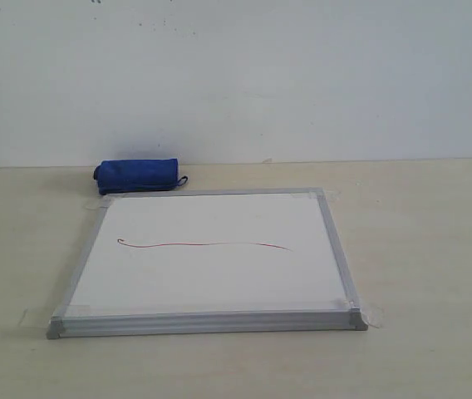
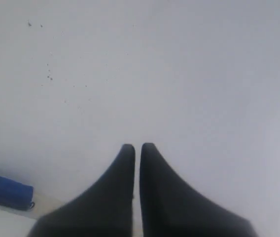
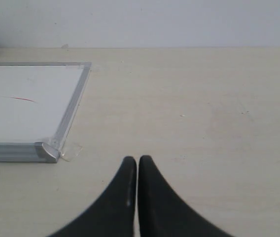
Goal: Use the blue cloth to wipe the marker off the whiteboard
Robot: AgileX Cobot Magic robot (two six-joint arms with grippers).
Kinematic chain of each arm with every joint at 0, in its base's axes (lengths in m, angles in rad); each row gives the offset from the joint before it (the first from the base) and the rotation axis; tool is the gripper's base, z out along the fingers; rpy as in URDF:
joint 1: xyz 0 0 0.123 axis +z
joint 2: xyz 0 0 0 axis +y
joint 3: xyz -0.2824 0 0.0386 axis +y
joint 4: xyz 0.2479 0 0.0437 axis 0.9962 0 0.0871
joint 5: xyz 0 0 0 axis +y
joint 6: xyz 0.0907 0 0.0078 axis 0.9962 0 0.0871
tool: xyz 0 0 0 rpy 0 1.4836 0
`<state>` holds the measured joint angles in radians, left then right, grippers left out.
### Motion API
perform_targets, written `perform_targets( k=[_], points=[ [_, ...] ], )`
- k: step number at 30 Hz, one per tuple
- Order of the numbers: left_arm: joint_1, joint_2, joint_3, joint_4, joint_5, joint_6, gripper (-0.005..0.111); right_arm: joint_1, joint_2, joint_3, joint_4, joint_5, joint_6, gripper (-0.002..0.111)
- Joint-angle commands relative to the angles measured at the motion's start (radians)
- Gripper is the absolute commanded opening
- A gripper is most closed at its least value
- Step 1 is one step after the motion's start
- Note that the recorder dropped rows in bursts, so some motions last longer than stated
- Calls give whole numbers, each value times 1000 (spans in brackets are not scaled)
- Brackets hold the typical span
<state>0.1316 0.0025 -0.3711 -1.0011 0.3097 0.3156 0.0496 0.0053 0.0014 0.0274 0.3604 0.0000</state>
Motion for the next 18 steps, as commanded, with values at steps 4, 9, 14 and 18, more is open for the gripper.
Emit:
perform_targets(
  k=[4,9,14,18],
  points=[
    [-3,271,-205,-61,52,166,4,-5,-5,-1,-4,-3,0,1],
    [-3,688,-575,23,368,300,4,-5,-5,-1,-4,-3,0,1],
    [-3,1069,-869,262,592,398,4,-5,-5,-1,-4,-3,0,1],
    [-3,1309,-998,375,583,494,4,-5,-5,-1,-4,-3,0,1]
  ],
)
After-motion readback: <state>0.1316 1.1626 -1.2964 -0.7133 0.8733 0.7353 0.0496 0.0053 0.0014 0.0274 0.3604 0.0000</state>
